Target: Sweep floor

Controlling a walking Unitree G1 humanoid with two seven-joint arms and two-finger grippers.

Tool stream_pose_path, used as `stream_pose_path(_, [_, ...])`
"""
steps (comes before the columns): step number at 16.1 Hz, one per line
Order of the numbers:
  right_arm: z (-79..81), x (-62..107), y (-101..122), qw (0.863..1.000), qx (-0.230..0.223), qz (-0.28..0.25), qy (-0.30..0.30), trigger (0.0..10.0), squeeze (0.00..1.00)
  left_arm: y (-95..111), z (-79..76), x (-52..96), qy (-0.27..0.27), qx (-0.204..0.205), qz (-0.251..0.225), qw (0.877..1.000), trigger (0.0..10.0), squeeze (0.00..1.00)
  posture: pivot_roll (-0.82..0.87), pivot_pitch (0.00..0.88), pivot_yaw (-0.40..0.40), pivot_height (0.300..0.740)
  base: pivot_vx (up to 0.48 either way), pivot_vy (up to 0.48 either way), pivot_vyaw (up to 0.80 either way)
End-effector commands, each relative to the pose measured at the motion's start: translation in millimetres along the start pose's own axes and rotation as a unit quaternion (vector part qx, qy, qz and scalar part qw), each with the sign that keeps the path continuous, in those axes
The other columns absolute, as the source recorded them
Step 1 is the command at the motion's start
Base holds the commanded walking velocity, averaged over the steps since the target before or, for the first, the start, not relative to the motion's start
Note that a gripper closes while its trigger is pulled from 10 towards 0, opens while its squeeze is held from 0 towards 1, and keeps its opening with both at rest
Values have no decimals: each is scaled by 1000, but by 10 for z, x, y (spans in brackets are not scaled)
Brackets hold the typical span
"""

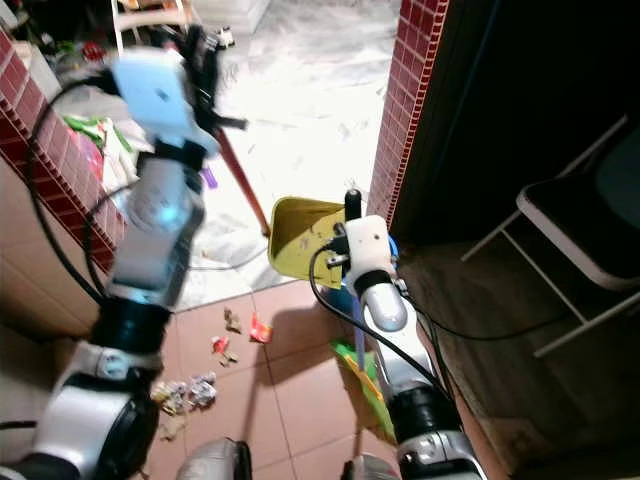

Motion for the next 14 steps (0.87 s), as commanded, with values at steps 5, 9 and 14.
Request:
stream_pose_path(5, [218,-64,170,998,-24,-21,55,10000,0,320,423,-2,85,-76,-23,993,10000,0,3,68,-1,740,0,0,0])
stream_pose_path(9, [175,-63,248,997,-18,-30,64,10000,0,-18,442,339,90,-102,58,989,10000,0,23,98,-12,740,0,0,0])
stream_pose_path(14, [171,-36,255,998,-16,-28,57,10000,0,-444,453,795,77,-96,149,981,10000,0,10,88,-26,740,0,0,0])
Point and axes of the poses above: a point about 5 cm out from each wrist's last joint towards the gripper, its own x axis pointing back from the gripper into the wrist, its own y axis along the axis of the wrist's last joint, z = x × y, the point moved 5 cm from there along -x, pointing out of the wrist towards the gripper, and after that the axes turned 1 degree about -x, right-handed, at the moved point
